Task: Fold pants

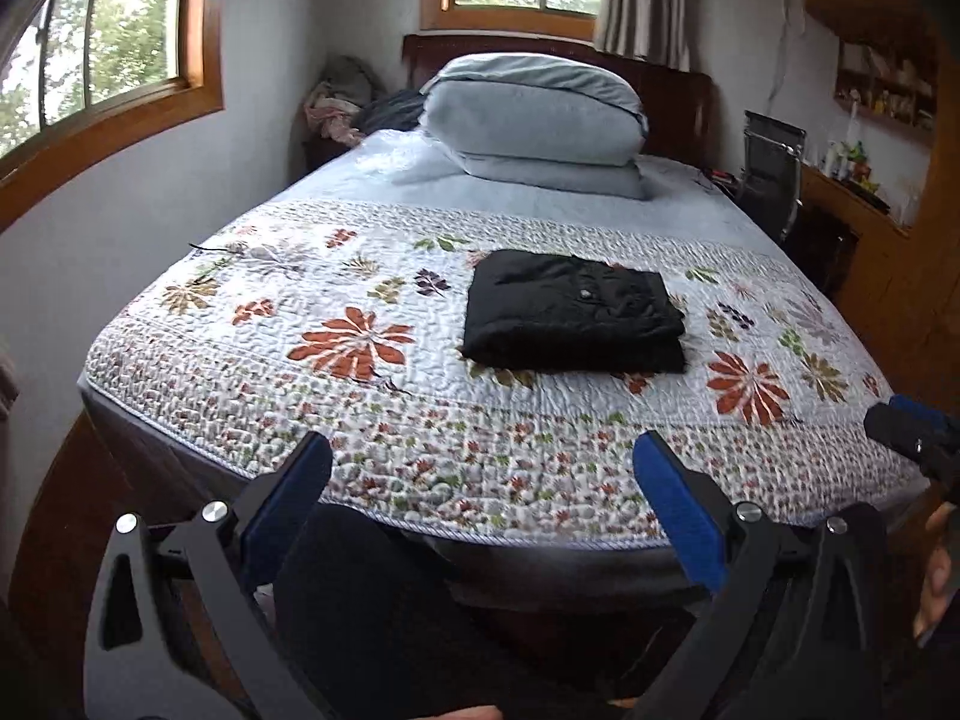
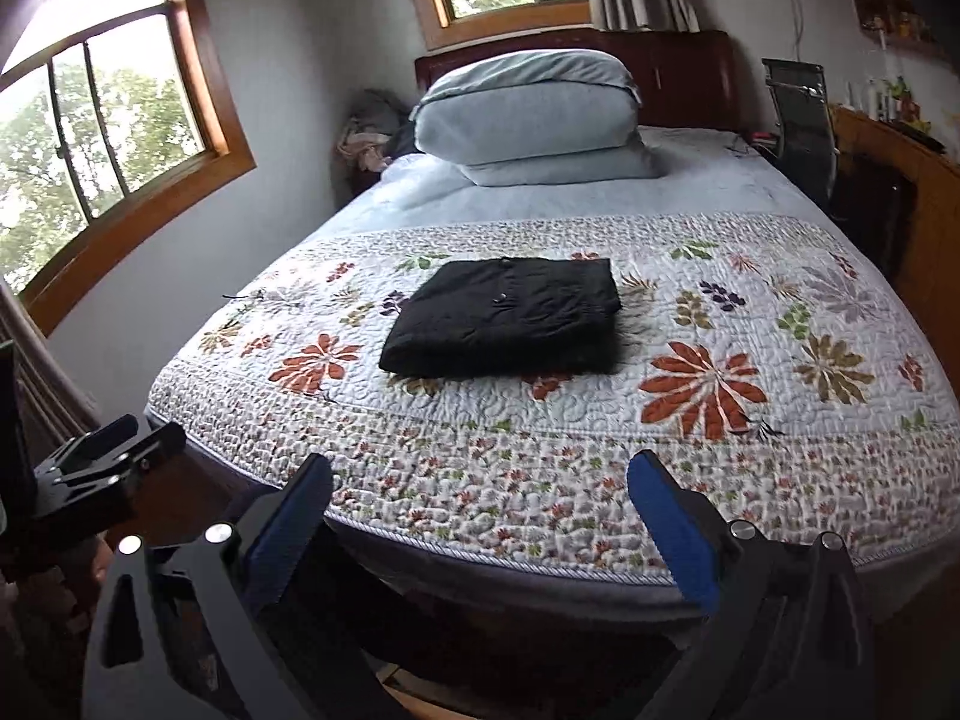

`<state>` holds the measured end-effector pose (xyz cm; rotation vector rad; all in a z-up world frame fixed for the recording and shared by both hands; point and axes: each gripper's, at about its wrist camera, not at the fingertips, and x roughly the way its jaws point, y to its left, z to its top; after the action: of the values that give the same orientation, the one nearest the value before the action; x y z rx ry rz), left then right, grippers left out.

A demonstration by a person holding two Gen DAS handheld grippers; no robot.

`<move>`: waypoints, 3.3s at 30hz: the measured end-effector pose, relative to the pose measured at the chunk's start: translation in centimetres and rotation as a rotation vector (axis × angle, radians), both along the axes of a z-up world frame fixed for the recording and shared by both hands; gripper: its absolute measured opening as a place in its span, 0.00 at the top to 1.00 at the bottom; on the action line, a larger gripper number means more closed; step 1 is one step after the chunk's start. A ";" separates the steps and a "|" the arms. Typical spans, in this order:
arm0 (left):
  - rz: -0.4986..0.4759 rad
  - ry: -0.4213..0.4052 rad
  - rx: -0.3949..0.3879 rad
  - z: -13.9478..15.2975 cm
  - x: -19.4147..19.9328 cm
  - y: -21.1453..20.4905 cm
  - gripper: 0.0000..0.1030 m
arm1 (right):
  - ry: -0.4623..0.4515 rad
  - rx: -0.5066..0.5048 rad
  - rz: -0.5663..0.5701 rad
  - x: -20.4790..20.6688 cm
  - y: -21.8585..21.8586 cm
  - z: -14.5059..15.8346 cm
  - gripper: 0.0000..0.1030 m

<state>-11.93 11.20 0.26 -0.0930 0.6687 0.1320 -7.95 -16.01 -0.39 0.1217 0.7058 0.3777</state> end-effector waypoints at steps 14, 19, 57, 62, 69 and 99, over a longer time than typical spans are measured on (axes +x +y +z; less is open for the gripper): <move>-0.022 0.024 0.005 -0.8 0.9 -0.9 0.03 | 0.028 -0.005 -0.017 0.3 -0.3 -0.6 0.03; -0.037 0.045 0.035 -1.1 0.8 -1.9 0.03 | 0.047 -0.043 -0.019 0.4 -0.3 -0.6 0.03; -0.049 0.104 0.023 -2.1 2.4 -2.8 0.03 | 0.090 -0.067 -0.021 1.8 0.3 -1.3 0.03; -0.050 0.103 0.020 -2.1 2.4 -2.6 0.03 | 0.088 -0.073 -0.022 1.8 0.4 -1.3 0.03; -0.054 0.108 0.027 -2.2 2.5 -2.9 0.03 | 0.089 -0.075 -0.020 1.9 0.4 -1.2 0.03; -0.071 0.043 0.034 -1.9 1.9 -3.2 0.08 | 0.088 -0.088 -0.016 2.0 0.6 -1.3 0.03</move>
<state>-10.00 8.04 -1.60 -0.0339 0.7116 0.0775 -5.93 -15.45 -1.69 0.0610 0.8068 0.3273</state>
